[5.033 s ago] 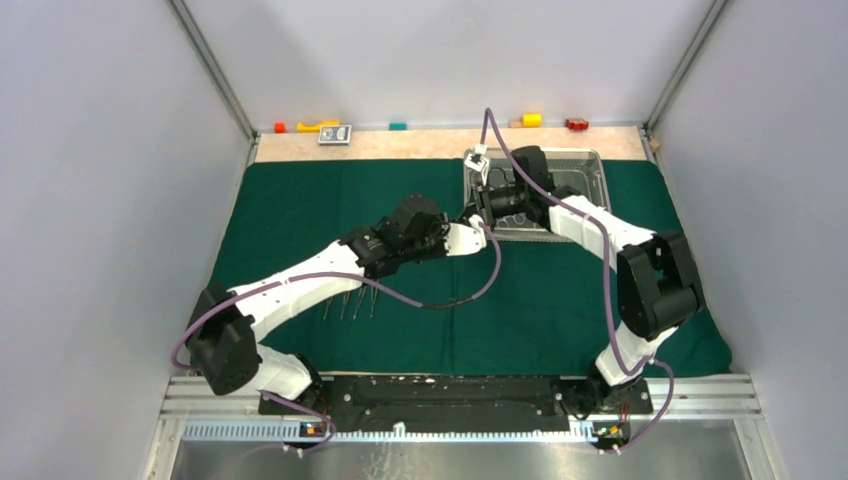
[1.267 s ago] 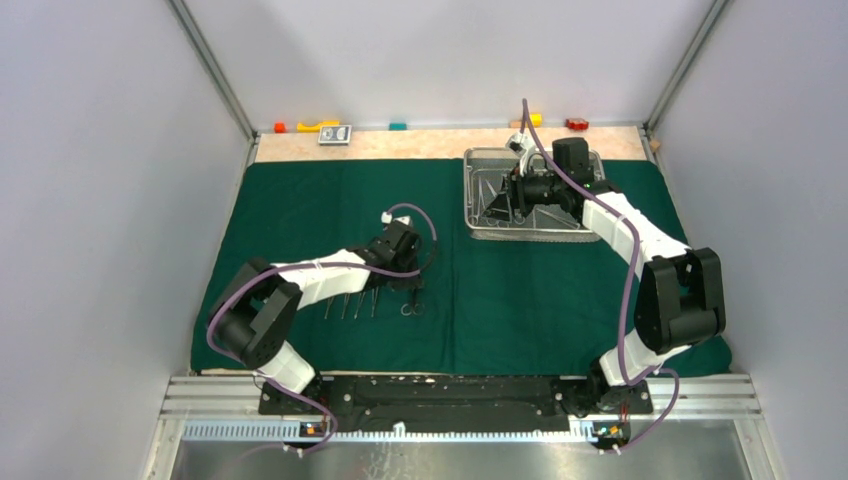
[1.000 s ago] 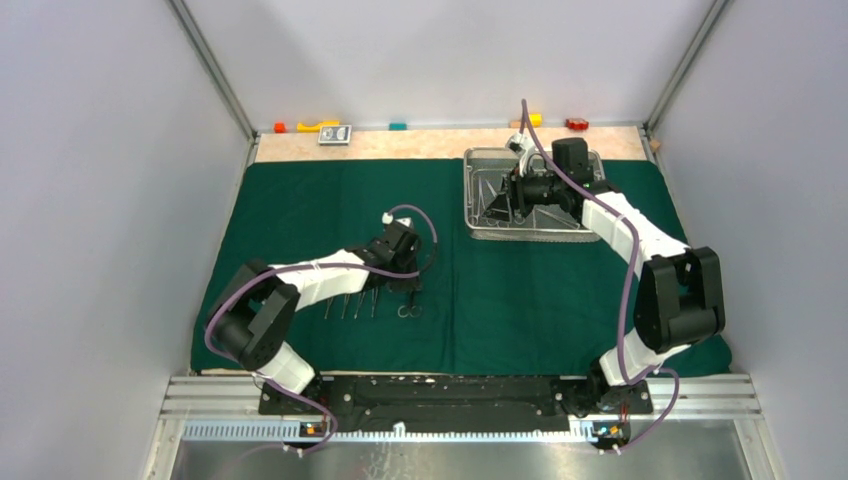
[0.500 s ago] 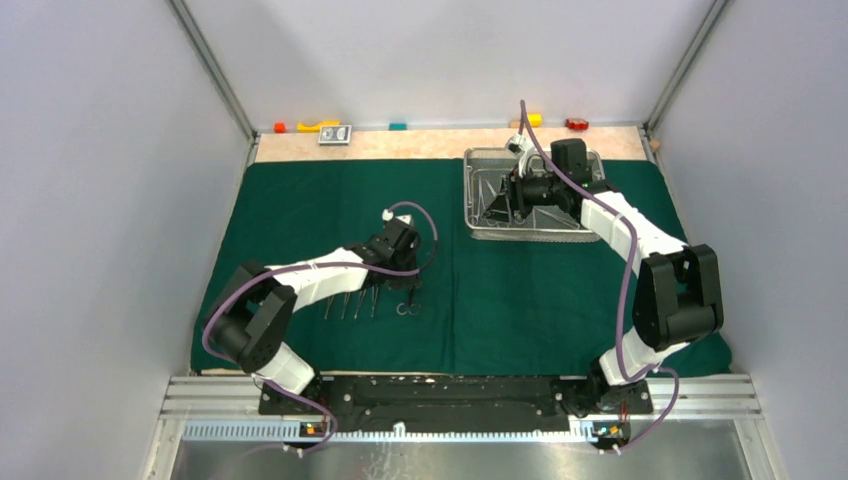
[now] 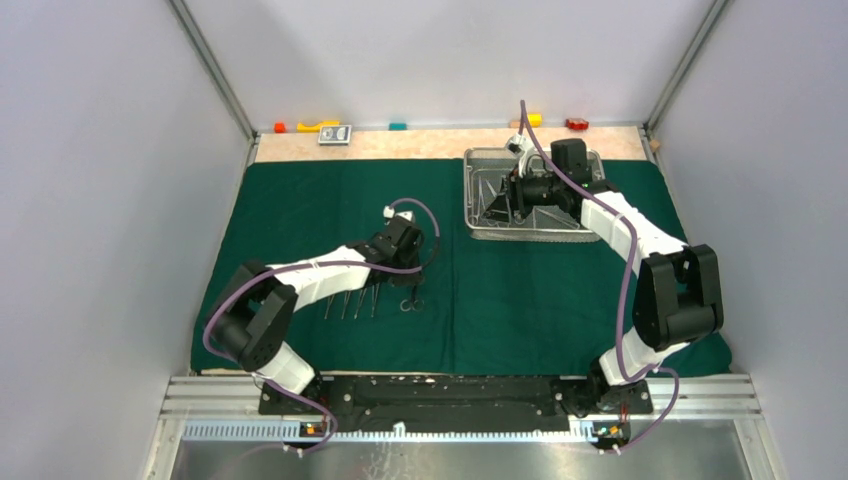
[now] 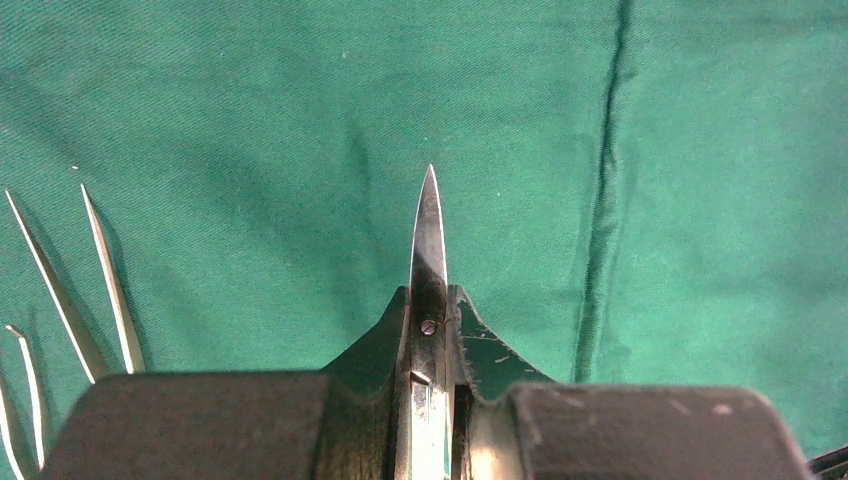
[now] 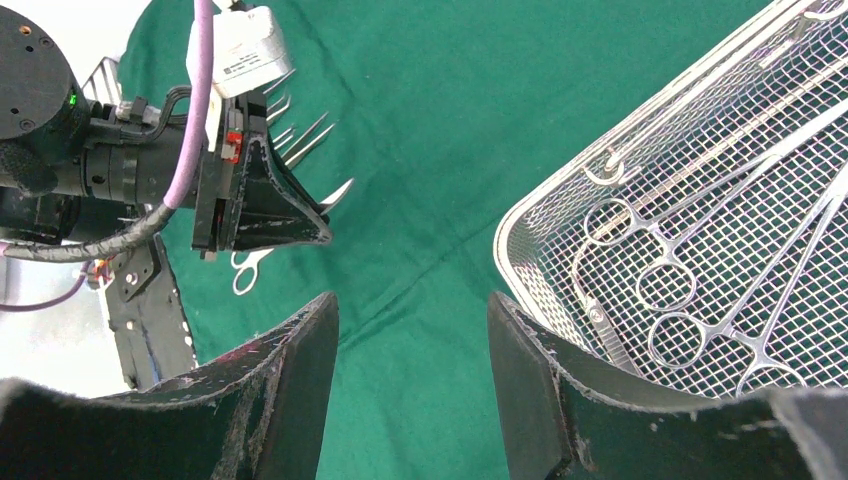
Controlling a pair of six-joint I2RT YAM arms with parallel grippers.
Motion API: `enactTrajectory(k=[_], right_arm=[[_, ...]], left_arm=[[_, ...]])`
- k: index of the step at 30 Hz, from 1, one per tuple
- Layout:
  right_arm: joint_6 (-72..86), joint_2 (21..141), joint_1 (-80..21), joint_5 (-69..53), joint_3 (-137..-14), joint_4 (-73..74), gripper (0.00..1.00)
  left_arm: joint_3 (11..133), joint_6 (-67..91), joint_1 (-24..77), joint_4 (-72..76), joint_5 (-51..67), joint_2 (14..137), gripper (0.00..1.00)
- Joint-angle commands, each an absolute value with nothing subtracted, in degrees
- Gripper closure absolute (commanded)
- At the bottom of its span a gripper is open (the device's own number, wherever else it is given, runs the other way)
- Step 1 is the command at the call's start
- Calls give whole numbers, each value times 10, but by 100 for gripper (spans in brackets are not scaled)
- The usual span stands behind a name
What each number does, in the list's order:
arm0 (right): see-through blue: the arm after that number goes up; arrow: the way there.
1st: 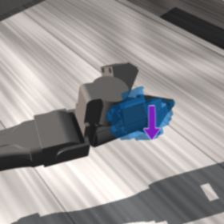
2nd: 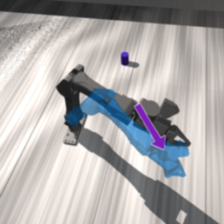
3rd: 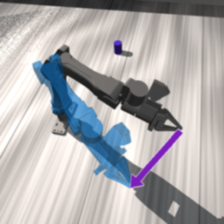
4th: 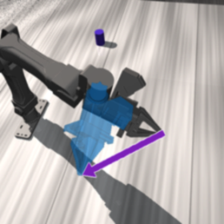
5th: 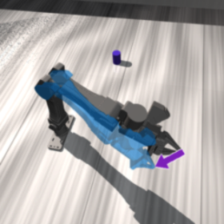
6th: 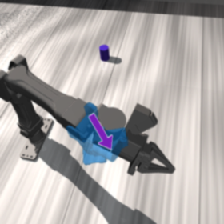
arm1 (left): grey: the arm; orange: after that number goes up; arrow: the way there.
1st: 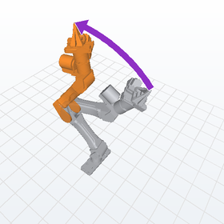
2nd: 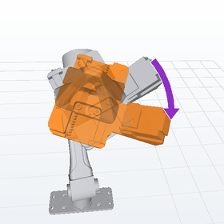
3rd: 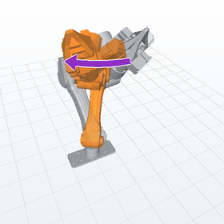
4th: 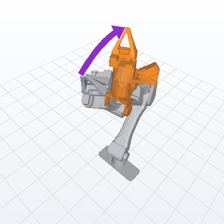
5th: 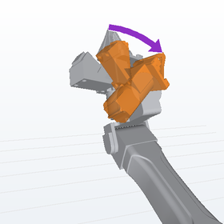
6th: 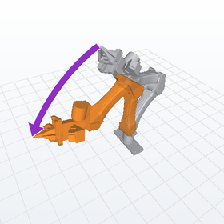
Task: Open and lay out the surgical kit
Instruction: Place the medical item in the surgical kit.
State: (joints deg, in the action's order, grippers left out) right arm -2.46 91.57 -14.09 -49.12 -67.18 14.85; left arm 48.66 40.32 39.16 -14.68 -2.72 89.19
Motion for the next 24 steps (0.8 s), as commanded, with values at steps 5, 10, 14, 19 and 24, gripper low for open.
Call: enactTrajectory(k=[5,10,14,19,24], right_arm=[[-38,911,-138,-502,-690,141,45],[-37,909,-138,-504,-690,141,45],[-37,906,-138,-506,-689,141,45],[-38,903,-138,-506,-691,145,45],[-38,901,-138,-508,-696,150,45]], left_arm=[[488,422,398,-115,-36,901,83],[473,420,400,-102,-34,903,82],[461,421,400,-96,-35,906,82],[457,420,400,-94,-33,914,81],[452,421,400,-93,-35,914,79]])
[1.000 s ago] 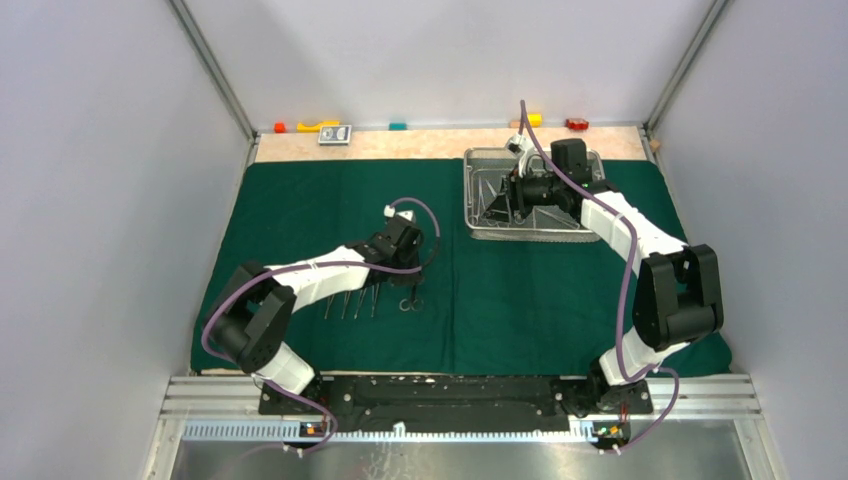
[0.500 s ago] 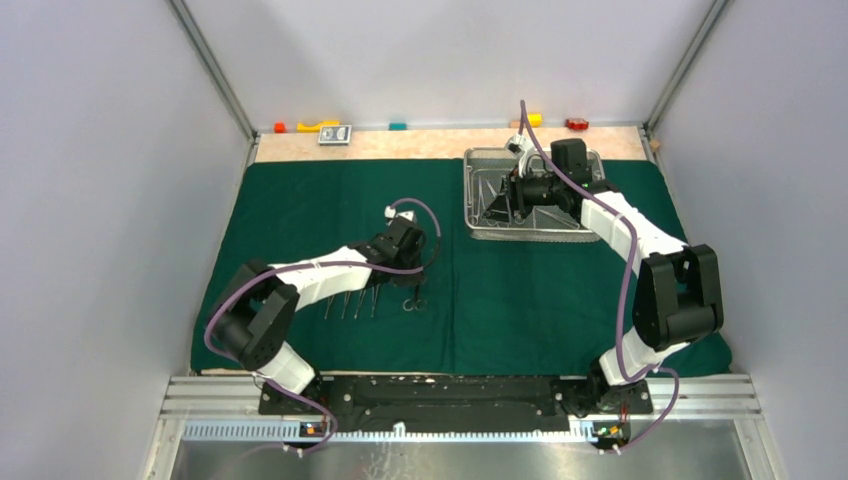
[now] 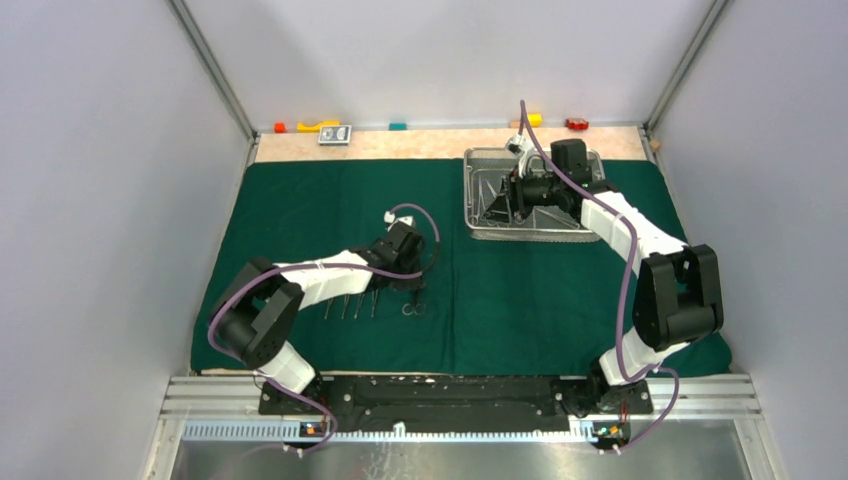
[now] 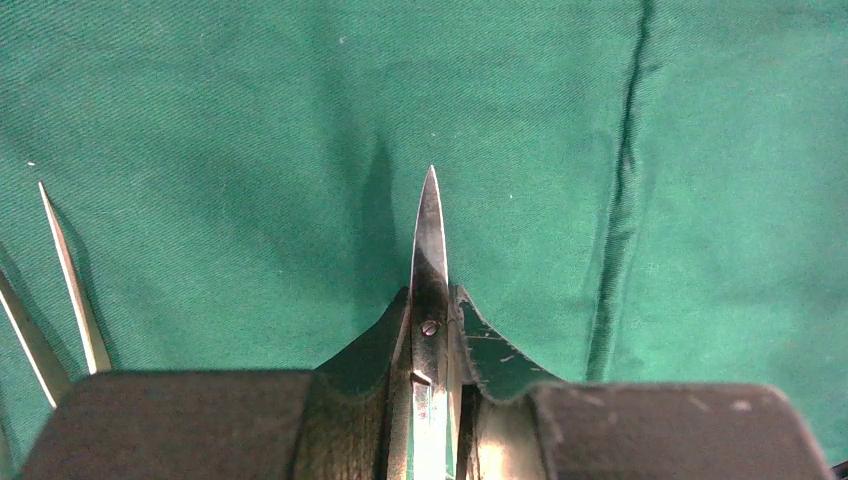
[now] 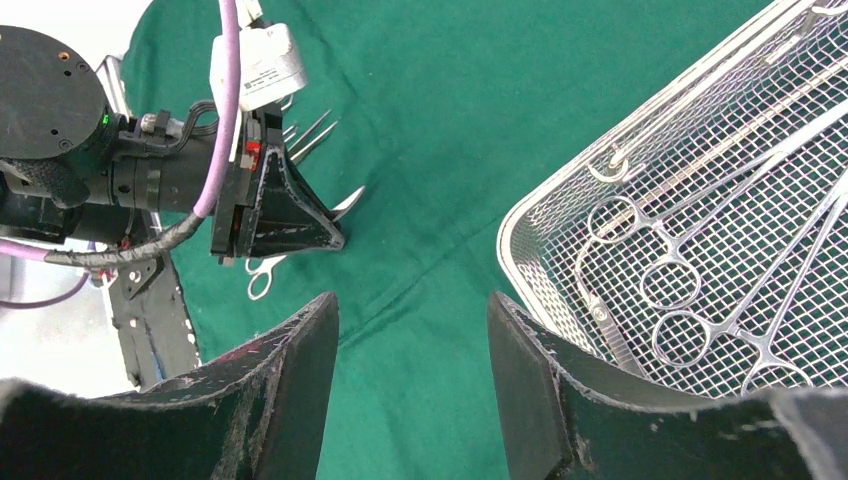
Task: Open and lay out the surgical kit
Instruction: Place the medical item in the surgical kit.
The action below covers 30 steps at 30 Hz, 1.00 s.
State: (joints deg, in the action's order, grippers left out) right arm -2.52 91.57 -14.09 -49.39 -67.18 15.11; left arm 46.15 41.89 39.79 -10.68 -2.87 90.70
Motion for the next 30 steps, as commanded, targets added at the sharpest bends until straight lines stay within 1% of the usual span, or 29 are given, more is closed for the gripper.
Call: enactTrajectory(k=[1,30], right_arm=[[-38,901,-137,-509,-695,149,45],[-51,886,-132,-494,-696,159,45]], left_arm=[[452,420,400,-92,-34,914,79],[450,410,399,-101,-30,875,70]])
